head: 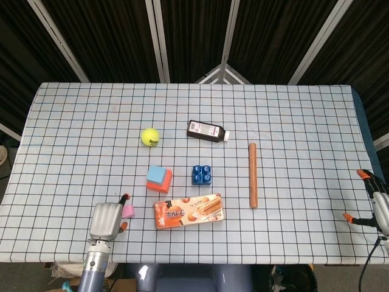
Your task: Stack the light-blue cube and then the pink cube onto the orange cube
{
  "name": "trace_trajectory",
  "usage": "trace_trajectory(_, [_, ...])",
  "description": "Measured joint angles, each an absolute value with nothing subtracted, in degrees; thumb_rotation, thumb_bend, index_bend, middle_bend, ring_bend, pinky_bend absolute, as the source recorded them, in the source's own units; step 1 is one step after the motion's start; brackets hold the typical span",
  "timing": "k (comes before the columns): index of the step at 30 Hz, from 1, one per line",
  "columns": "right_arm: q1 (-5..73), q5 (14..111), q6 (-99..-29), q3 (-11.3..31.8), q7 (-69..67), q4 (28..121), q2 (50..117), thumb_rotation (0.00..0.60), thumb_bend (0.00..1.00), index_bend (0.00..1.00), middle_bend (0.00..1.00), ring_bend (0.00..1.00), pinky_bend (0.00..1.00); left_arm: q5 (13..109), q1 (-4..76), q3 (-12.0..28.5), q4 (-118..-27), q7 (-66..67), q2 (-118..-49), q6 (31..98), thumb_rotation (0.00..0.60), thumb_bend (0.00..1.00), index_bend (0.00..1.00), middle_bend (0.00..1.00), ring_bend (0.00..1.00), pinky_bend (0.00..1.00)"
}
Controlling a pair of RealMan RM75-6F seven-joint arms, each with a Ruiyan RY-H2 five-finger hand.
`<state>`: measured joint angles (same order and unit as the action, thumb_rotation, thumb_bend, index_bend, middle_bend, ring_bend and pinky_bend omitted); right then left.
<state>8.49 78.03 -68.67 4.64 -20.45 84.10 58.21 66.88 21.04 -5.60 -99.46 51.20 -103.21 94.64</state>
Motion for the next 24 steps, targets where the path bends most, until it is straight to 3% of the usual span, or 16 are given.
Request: trace_trajectory(24, [9.0,78.2,-67.9,4.4,-20.7,84.0,58.2,0.600,0.07,0.00,0.04,0.05,0.14,68.7,18.7,-1.1,-95.1,47.0,-103.7,89.0,0.600,0.14,0.31,0.73,0.73,0.81])
